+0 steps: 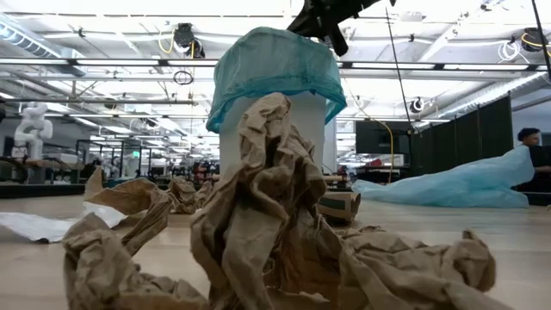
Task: Place trash/remove bag and relplace
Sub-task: Put the brown paper into the blue trash bag inside the white trash bin
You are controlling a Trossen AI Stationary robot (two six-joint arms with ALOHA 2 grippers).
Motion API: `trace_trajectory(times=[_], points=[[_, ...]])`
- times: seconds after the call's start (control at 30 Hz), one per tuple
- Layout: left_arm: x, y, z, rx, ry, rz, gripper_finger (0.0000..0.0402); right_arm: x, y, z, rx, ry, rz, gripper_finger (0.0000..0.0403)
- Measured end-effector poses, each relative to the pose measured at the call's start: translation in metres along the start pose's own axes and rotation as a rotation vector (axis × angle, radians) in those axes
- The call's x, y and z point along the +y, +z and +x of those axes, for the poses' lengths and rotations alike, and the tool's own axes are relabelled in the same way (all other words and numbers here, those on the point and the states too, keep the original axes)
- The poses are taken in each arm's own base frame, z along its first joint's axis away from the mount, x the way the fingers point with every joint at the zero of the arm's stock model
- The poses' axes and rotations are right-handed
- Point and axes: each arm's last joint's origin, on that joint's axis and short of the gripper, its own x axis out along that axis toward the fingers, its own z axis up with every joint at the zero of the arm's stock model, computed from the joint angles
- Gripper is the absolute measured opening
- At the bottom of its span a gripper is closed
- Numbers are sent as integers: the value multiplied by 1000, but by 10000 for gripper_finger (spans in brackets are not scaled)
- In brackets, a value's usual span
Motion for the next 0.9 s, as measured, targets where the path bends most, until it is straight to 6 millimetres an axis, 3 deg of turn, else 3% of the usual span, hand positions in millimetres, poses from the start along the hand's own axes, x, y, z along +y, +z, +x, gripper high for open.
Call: trace_trajectory(times=[0.27,0.4,0.73,0.9], points=[[0,0,0,2,6,-1,121,0,0,0,3,6,-3,70],[0,-4,1,44,7,-7,121,4,0,-3,38,103,-6,70],[3,-26,19,188,15,-30,121,41,1,-35,41,264,-55,70],[6,-51,34,301,9,-59,121,54,-6,-50,77,217,-74,70]])
